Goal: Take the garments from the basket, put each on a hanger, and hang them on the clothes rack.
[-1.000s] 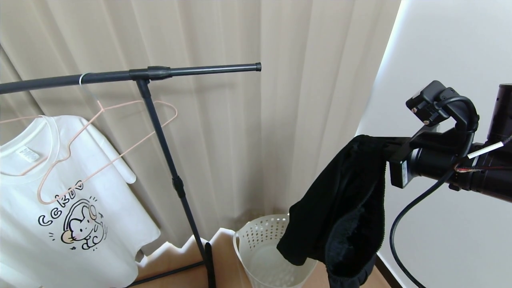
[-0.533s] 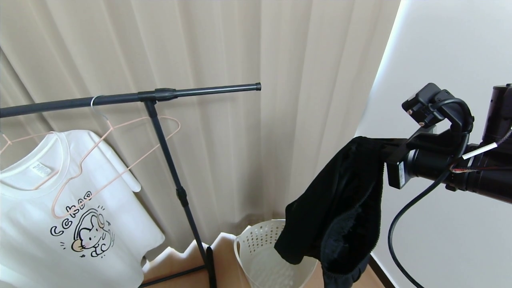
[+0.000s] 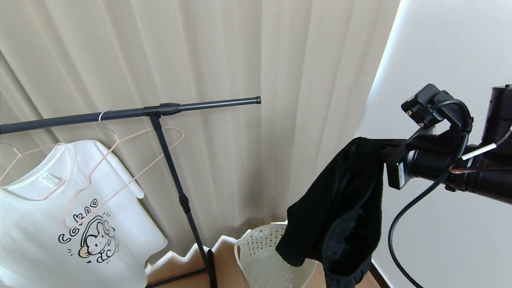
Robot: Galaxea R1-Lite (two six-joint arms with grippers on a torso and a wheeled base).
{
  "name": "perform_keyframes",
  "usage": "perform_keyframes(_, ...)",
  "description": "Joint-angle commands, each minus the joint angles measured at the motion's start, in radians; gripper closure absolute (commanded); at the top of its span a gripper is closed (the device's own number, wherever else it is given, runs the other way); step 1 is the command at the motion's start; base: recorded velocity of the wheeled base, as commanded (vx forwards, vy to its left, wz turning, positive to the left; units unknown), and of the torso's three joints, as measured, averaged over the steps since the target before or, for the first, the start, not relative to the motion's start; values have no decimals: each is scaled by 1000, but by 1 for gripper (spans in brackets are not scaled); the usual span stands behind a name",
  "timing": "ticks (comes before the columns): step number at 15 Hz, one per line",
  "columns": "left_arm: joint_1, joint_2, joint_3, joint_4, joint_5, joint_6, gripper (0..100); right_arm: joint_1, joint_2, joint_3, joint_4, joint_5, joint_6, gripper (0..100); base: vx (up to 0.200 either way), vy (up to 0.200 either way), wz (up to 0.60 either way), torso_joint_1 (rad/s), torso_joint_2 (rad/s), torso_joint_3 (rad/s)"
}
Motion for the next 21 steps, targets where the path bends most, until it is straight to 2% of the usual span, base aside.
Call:
perform_keyframes(1,0,1,0,0,0,0,0,1,2,2,-1,0,-2,100,0,0,0,154,-359,-178)
perform_keyframes(4,0,1,0,0,0,0,0,1,-1,22,-4,0,-56,100,0,0,0,55,-115,-57)
perform_keyframes(11,0,1,2,-1,1,3,0,1,1,23,-4,2,-57,100,0,0,0,0,0,0)
perform_keyframes(18,0,1,2,0,1,1,0,1,2,23,-4,2,-57,100,0,0,600,4,0,2)
perform_keyframes(21,0,1,2,-1,0,1,0,1,1,23,-4,3,-57,100,0,0,0,0,0,0)
